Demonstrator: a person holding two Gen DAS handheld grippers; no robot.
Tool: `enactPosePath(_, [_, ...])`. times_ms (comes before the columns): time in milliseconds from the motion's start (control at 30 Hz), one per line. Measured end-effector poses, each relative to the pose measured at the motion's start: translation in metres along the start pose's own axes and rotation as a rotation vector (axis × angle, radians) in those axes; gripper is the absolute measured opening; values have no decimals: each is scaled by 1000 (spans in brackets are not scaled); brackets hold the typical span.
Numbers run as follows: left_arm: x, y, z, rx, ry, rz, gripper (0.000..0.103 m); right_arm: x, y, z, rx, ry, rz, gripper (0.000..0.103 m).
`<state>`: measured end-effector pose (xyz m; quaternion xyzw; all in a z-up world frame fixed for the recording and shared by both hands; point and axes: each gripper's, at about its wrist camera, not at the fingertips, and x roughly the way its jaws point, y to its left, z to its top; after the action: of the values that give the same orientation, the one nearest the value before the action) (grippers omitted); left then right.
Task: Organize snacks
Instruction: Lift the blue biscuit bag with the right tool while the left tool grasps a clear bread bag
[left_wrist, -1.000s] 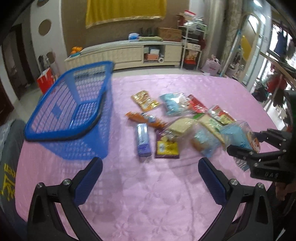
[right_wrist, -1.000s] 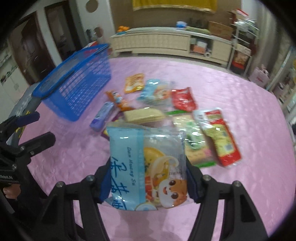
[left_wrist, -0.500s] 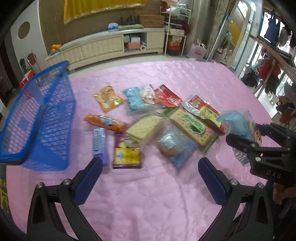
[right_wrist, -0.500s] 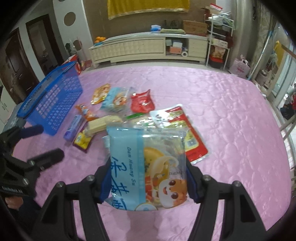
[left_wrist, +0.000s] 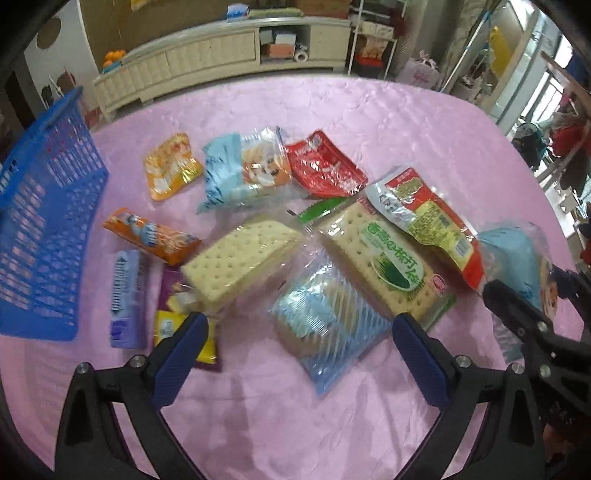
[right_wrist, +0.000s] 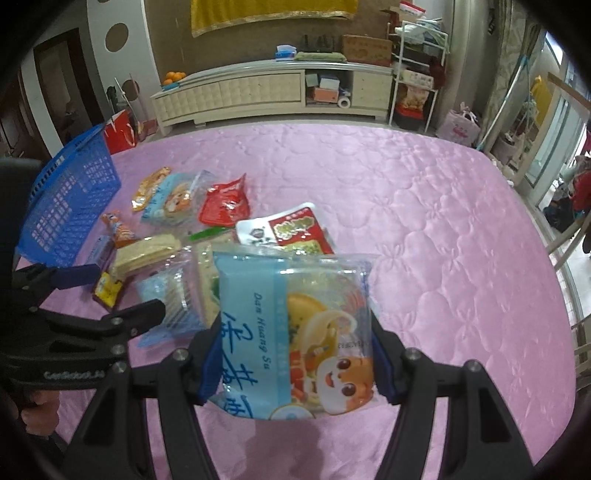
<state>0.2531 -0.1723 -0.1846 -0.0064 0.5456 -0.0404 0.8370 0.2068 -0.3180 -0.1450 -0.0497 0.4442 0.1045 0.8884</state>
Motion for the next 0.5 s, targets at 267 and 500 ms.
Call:
enactPosePath(267, [23, -8, 7, -10, 17, 76, 99, 11, -4, -4, 11, 32, 18, 70])
enactPosePath(500, [38, -5, 1, -54, 82, 46, 89, 10, -5, -7, 27, 27, 32, 70])
